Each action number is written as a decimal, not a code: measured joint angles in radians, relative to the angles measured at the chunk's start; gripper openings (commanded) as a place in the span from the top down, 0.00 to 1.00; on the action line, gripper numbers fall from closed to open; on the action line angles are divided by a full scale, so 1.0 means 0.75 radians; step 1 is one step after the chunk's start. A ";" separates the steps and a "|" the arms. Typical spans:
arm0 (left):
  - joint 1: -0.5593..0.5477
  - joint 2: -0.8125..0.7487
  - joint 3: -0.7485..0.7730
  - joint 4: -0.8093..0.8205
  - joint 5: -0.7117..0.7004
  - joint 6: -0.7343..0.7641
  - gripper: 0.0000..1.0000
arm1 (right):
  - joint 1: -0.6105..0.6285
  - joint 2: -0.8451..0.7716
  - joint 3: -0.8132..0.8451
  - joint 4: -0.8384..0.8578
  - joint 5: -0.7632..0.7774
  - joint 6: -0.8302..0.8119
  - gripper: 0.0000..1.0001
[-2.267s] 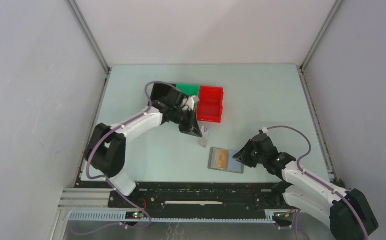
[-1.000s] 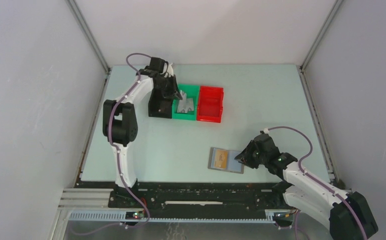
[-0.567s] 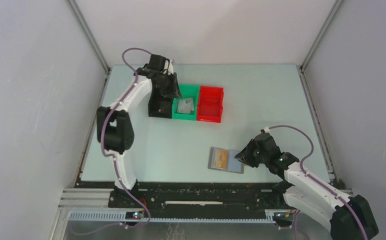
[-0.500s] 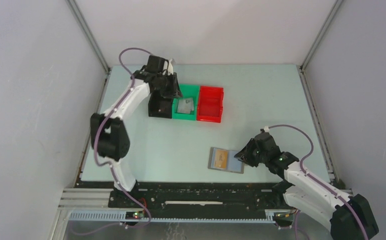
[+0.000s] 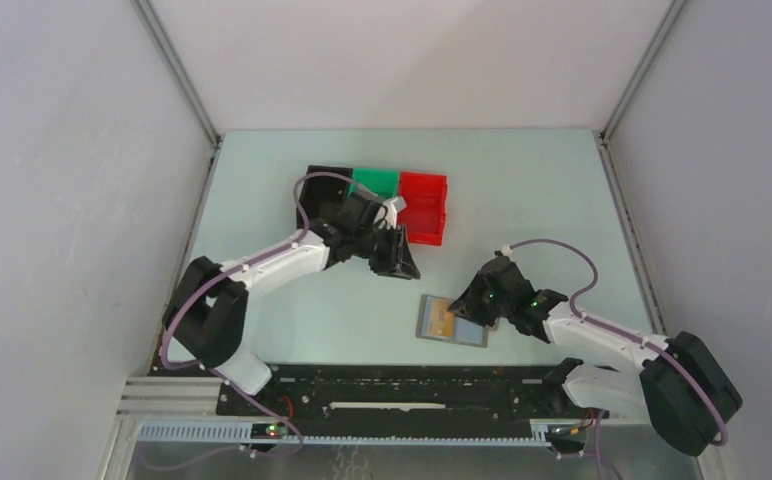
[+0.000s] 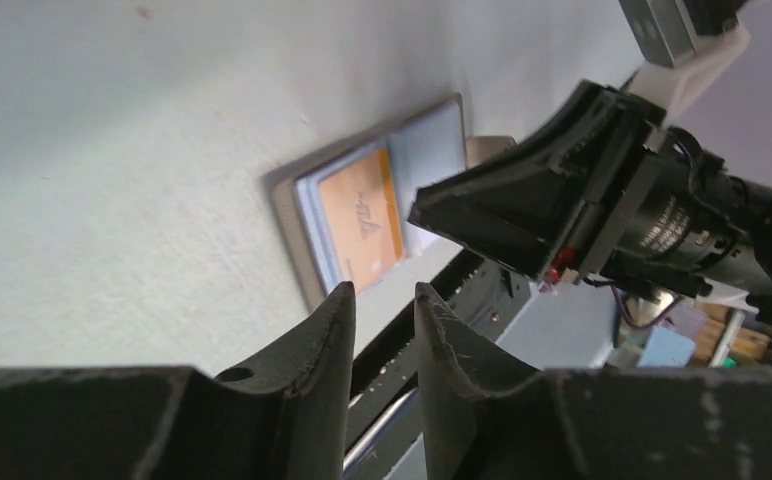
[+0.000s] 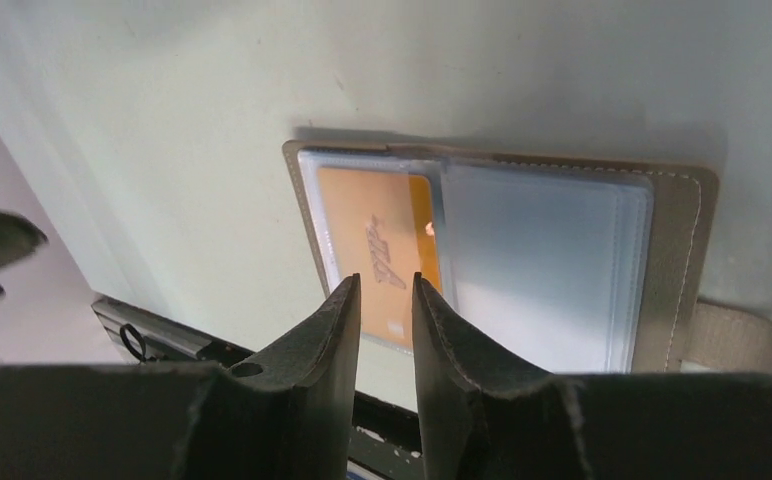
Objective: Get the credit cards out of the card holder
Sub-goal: Remove the credit card from the card holder.
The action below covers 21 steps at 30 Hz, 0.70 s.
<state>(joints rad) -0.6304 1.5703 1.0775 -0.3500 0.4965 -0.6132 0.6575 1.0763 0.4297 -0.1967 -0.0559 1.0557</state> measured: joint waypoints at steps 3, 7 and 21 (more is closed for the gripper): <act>-0.040 0.023 -0.058 0.093 0.051 -0.061 0.66 | -0.001 0.064 0.000 0.041 -0.004 0.013 0.66; -0.087 0.093 -0.094 0.220 0.128 -0.121 0.66 | 0.000 0.087 0.000 0.050 -0.002 0.014 0.66; -0.160 0.340 -0.128 0.336 0.196 -0.151 0.74 | -0.011 0.137 -0.025 0.121 -0.010 0.024 0.67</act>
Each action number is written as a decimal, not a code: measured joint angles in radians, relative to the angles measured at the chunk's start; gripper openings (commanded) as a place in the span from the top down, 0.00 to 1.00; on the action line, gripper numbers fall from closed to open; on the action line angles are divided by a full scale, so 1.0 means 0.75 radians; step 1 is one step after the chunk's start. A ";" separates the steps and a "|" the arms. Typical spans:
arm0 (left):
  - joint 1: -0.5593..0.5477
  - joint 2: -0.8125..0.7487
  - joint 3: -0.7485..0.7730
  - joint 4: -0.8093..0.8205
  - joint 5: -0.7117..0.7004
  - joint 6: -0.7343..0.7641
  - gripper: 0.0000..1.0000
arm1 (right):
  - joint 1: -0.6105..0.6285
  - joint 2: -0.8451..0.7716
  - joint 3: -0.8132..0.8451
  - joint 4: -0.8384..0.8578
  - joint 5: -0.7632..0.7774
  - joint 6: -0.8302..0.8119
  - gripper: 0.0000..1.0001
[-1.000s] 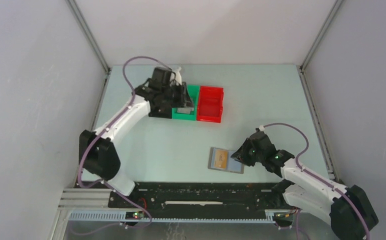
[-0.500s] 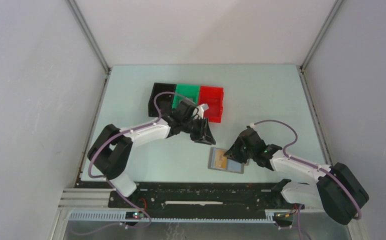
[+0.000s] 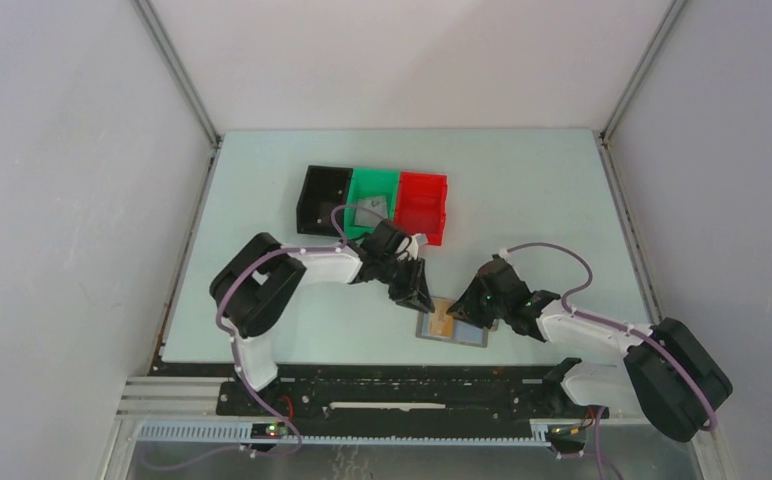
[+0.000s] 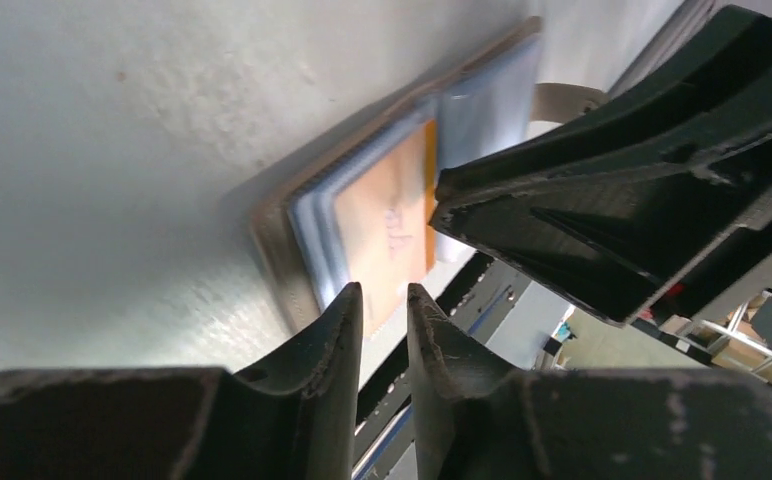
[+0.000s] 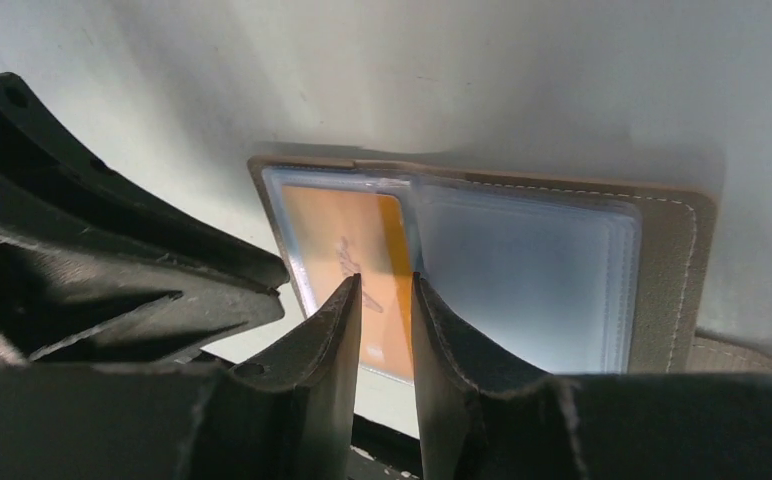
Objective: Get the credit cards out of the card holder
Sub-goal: Remove the credit card from the card holder.
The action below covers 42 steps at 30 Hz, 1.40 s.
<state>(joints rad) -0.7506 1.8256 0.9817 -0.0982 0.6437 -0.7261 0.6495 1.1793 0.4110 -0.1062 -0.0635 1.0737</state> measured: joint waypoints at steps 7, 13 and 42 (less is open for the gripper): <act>-0.001 0.072 0.000 -0.001 0.003 0.001 0.76 | -0.022 0.019 -0.046 0.068 -0.031 0.015 0.69; 0.000 0.079 0.000 -0.001 0.006 0.001 0.76 | -0.028 0.024 -0.060 0.095 -0.047 0.015 0.71; 0.000 0.116 0.003 0.026 0.046 -0.003 0.80 | -0.187 -0.279 -0.263 0.081 -0.095 0.029 1.00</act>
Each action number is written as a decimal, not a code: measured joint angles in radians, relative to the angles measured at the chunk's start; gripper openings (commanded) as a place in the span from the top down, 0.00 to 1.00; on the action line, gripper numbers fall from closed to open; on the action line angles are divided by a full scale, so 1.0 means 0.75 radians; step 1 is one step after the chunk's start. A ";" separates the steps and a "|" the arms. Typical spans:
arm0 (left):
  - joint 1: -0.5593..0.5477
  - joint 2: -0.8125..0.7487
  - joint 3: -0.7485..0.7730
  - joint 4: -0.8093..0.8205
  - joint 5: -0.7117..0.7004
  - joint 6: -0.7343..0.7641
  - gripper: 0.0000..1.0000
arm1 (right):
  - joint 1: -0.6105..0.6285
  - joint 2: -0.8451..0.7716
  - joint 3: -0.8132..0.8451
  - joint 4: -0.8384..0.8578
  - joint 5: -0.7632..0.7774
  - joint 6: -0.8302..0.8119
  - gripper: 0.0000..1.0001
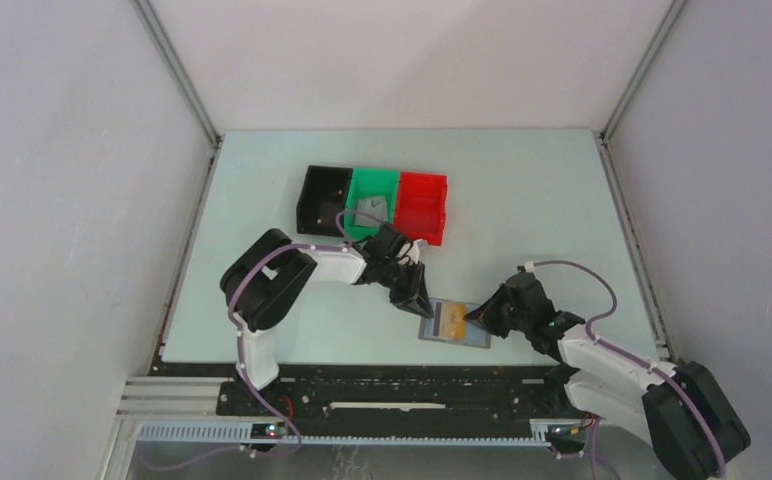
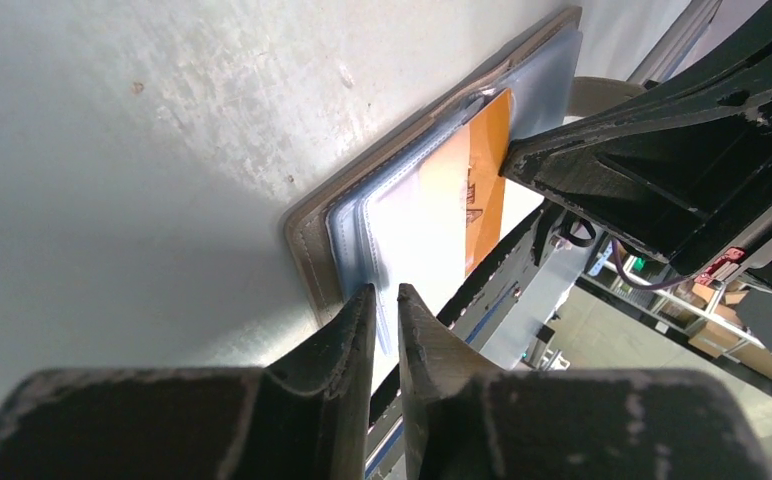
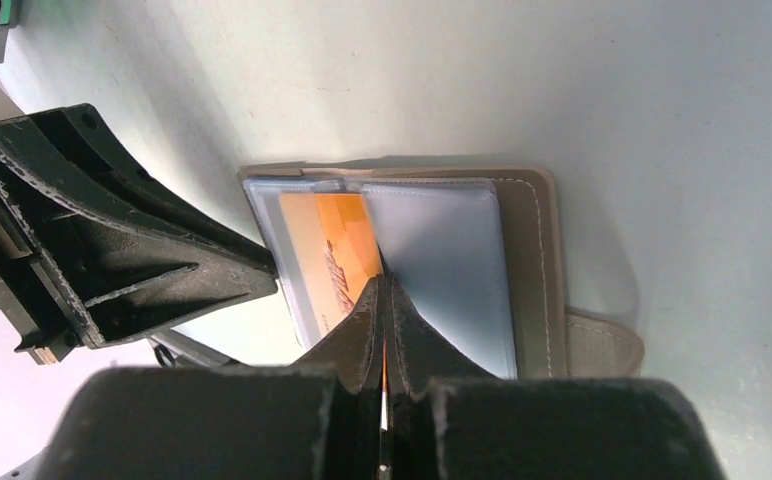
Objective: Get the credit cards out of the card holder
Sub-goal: Remove the credit card from the card holder.
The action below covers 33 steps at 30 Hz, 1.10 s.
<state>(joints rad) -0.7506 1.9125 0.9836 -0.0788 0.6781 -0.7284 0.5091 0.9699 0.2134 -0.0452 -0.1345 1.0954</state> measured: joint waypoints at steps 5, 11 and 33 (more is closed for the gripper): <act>0.000 0.002 0.000 0.001 0.001 -0.007 0.80 | -0.032 -0.057 -0.015 -0.036 -0.009 -0.008 1.00; -0.001 0.004 0.000 0.002 0.004 -0.007 0.80 | -0.083 -0.188 -0.032 -0.110 -0.008 -0.028 1.00; -0.074 -0.048 0.087 -0.136 -0.071 0.036 0.78 | -0.121 -0.193 -0.064 0.024 -0.145 -0.100 0.65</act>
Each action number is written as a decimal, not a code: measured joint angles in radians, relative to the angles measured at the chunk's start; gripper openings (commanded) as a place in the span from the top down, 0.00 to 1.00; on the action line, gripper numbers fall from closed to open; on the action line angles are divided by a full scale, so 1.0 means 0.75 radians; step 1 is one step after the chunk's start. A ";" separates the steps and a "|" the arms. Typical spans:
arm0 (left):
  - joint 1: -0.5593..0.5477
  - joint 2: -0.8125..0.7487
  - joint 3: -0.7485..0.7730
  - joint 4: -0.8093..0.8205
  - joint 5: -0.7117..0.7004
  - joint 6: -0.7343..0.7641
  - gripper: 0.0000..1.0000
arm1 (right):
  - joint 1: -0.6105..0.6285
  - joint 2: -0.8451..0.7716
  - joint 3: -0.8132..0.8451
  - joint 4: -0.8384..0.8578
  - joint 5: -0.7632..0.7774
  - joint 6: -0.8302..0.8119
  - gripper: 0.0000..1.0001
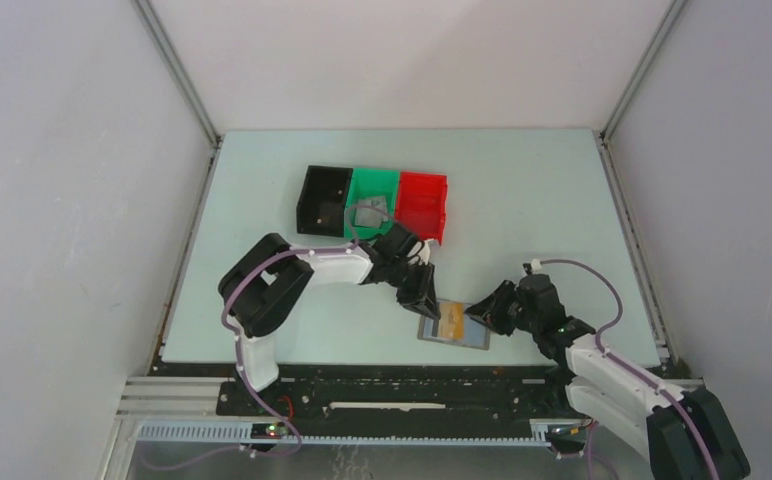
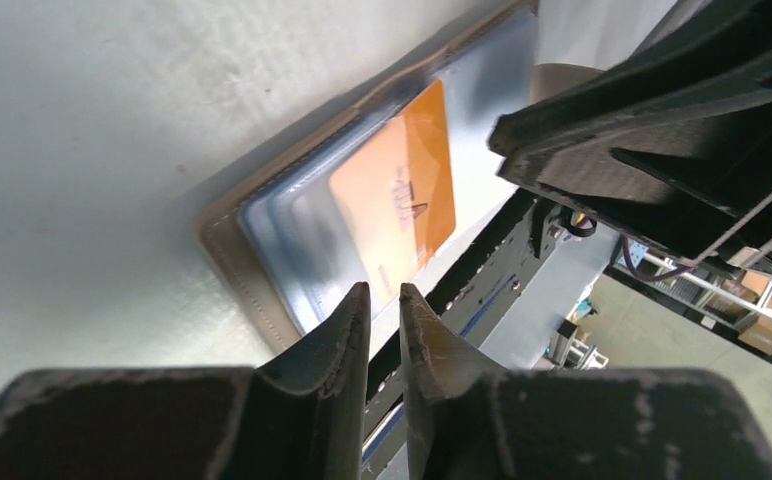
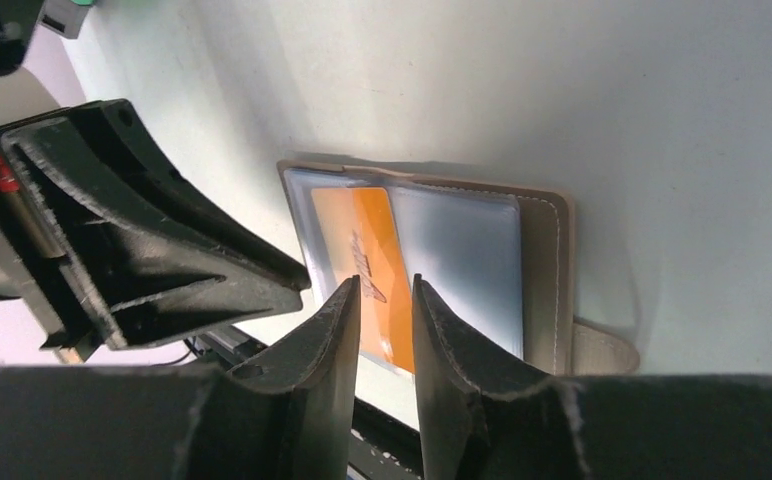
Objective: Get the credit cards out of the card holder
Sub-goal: Remove the credit card from the card holder.
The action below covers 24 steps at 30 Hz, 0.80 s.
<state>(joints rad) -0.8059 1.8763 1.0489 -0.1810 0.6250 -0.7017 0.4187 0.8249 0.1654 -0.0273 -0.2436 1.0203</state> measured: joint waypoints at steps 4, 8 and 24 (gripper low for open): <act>-0.017 0.016 0.009 0.030 0.012 -0.011 0.78 | 0.007 0.098 0.000 0.049 -0.018 -0.008 0.62; -0.020 0.061 0.012 0.050 0.014 -0.015 0.79 | 0.021 0.173 0.000 0.099 -0.039 -0.012 0.62; -0.017 0.117 0.026 0.082 0.083 -0.043 0.81 | 0.071 0.289 -0.014 0.241 -0.044 -0.005 0.99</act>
<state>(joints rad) -0.8188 1.9644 1.0683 -0.1192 0.6876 -0.7341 0.4717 1.0420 0.1551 0.1535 -0.2764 1.0164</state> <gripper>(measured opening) 0.197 0.189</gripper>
